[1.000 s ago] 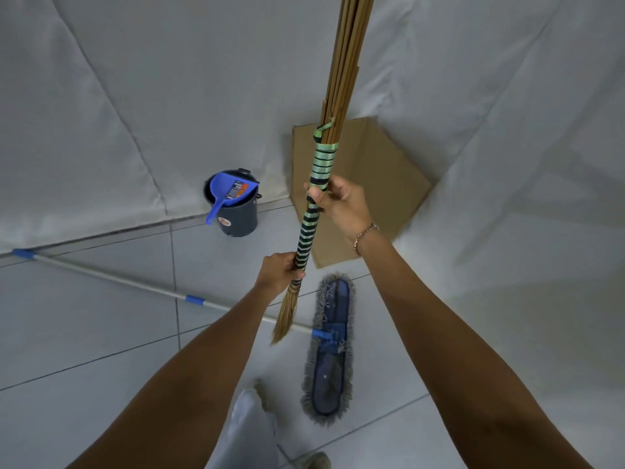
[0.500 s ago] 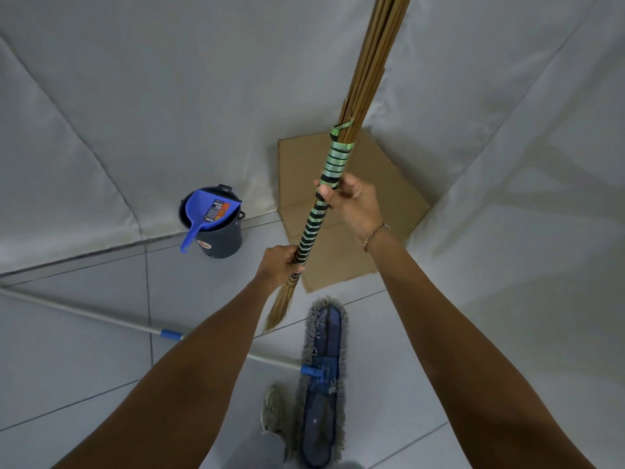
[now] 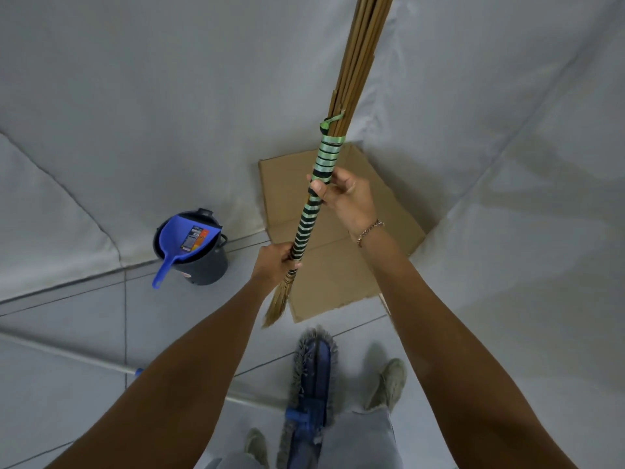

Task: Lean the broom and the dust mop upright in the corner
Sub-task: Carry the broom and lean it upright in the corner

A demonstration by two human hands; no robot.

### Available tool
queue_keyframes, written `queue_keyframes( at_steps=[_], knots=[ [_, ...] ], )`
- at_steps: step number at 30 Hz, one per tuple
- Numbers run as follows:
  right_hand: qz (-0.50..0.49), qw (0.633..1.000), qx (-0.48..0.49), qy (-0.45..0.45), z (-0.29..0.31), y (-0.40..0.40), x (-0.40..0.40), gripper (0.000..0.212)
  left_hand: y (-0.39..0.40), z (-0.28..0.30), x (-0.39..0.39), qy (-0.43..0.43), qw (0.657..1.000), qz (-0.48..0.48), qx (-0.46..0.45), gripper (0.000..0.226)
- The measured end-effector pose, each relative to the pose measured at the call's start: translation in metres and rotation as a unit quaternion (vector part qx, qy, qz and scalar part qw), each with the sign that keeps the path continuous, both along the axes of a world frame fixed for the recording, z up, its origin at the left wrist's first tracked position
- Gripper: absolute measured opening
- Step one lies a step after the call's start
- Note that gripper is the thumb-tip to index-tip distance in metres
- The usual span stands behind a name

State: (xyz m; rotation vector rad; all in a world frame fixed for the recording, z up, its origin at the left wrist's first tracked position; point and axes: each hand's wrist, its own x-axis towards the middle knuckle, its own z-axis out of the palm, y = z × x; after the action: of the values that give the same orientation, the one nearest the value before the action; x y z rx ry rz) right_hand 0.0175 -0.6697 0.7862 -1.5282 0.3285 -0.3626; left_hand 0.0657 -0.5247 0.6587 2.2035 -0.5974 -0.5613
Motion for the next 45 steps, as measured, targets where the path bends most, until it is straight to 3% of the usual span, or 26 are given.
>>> queue_keyframes(
  at_steps=[10,16,27,33,45],
  knots=[
    [0.043,0.998,-0.02,0.031,-0.022,-0.215,0.065,0.033,-0.203,-0.009,0.033,-0.019,0.995,0.087,0.043,0.009],
    [0.094,0.994,-0.048,0.041,-0.029,-0.3,0.086,0.03,-0.289,-0.021,0.042,0.01,0.988,0.145,0.047,0.024],
    [0.126,0.99,-0.053,0.046,-0.049,-0.332,0.152,0.03,-0.33,-0.041,0.088,0.025,0.976,0.213,0.029,0.015],
    [0.099,0.991,-0.06,0.063,-0.062,-0.357,0.207,0.031,-0.354,-0.06,0.151,0.061,0.982,0.169,0.056,0.012],
    [-0.003,0.99,-0.078,0.115,-0.166,-0.397,0.309,0.028,-0.408,-0.155,0.258,0.168,0.966,0.181,0.077,0.015]
  ],
)
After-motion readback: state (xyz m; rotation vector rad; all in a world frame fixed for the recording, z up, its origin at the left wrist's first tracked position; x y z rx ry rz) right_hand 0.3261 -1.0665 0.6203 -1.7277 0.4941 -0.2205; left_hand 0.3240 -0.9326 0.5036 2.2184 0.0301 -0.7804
